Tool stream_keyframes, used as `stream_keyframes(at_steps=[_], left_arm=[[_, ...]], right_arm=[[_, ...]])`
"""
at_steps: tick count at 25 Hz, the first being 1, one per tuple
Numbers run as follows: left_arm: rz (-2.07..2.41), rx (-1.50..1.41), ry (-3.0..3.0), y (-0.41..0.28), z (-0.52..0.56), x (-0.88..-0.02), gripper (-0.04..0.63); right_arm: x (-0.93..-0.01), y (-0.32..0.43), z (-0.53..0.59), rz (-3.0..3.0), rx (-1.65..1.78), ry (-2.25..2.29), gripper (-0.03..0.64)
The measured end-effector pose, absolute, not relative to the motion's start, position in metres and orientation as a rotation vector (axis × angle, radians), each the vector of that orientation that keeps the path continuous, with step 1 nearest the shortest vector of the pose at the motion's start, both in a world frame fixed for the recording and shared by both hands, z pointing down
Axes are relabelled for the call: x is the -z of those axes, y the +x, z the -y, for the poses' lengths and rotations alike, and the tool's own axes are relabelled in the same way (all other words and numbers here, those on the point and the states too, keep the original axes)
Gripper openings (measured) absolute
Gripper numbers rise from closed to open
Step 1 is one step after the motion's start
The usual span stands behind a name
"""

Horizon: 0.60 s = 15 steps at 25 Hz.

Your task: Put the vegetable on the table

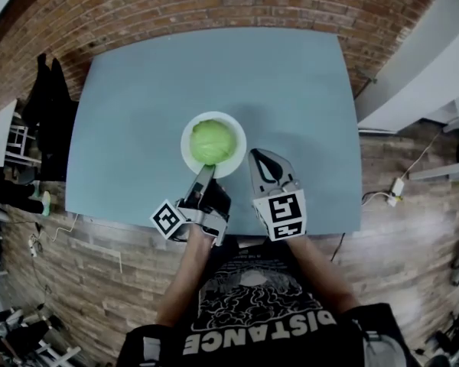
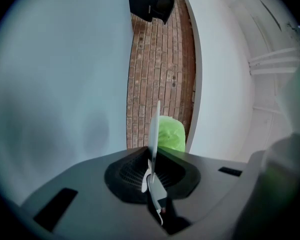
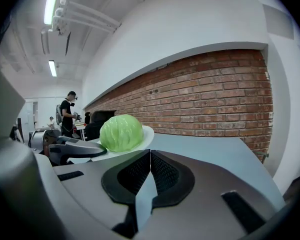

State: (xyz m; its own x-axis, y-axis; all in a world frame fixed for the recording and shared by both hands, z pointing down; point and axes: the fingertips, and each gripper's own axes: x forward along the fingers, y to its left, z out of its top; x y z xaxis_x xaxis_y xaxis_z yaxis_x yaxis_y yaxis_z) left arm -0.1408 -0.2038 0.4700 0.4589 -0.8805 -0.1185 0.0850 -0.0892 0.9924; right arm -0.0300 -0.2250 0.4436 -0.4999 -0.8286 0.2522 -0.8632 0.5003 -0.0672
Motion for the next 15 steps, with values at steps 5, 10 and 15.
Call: stream_keyframes(at_steps=[5, 10, 15], left_arm=[[0.714, 0.858, 1.419, -0.139, 0.214, -0.493, 0.025], [0.691, 0.756, 1.414, -0.137, 0.219, -0.516, 0.025], [0.702, 0.625, 1.439, -0.138, 0.224, -0.542, 0.026]], right_arm=[[-0.448, -0.028, 0.234, 2.499, -0.29, 1.551, 0.009], [-0.452, -0.028, 0.241, 2.452, -0.301, 1.616, 0.009], [-0.459, -0.033, 0.241, 2.411, -0.316, 1.654, 0.009]])
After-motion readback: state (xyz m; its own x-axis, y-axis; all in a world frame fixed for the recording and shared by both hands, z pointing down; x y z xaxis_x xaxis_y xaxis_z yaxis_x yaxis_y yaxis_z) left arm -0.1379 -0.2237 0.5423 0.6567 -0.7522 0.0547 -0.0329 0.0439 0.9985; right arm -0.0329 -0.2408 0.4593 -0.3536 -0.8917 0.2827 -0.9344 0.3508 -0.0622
